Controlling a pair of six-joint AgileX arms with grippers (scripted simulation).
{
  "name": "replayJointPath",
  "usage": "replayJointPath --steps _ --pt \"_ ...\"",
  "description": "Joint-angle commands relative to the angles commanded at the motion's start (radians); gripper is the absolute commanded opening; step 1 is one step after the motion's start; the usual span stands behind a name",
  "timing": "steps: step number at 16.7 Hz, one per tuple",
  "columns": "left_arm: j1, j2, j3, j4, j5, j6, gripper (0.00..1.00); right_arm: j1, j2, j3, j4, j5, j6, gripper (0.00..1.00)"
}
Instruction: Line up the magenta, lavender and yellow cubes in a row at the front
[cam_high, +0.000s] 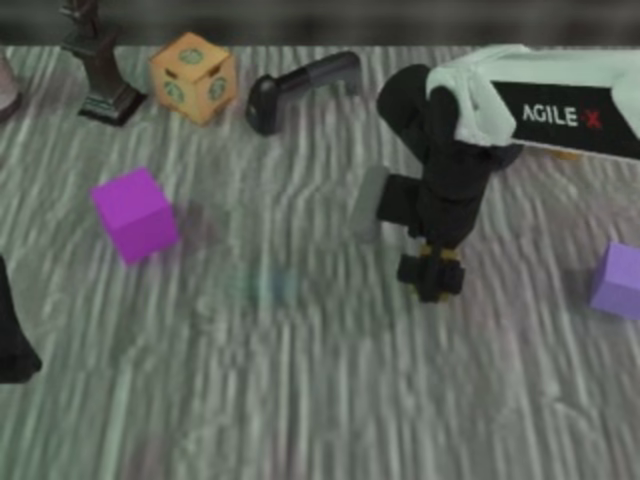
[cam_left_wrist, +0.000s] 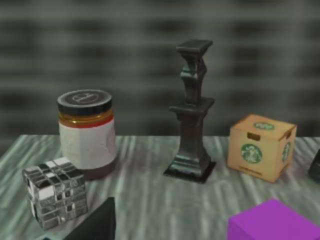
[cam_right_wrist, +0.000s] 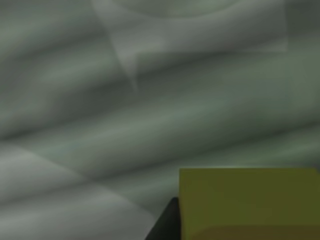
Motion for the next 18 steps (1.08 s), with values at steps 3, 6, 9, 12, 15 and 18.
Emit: replayJointPath --steps 3,6,9,12,15,18 --pt "0.000 0.000 0.000 0.000 0.000 0.000 1.00 0.000 0.000 0.000 0.000 0.000 0.000 0.00" --pt "0.000 0.000 0.000 0.000 0.000 0.000 1.00 0.000 0.000 0.000 0.000 0.000 0.000 0.00" --pt "0.000 0.000 0.000 0.000 0.000 0.000 1.00 0.001 -0.040 0.004 -0.030 -0.014 0.015 0.00" --pt "0.000 0.000 0.000 0.000 0.000 0.000 1.00 0.006 -0.061 0.057 -0.101 -0.014 0.012 0.00" --pt "0.000 0.000 0.000 0.000 0.000 0.000 1.00 0.007 -0.094 0.126 -0.216 -0.014 0.014 0.00" --pt "0.000 0.000 0.000 0.000 0.000 0.000 1.00 0.009 -0.115 0.157 -0.259 -0.014 0.014 0.00"
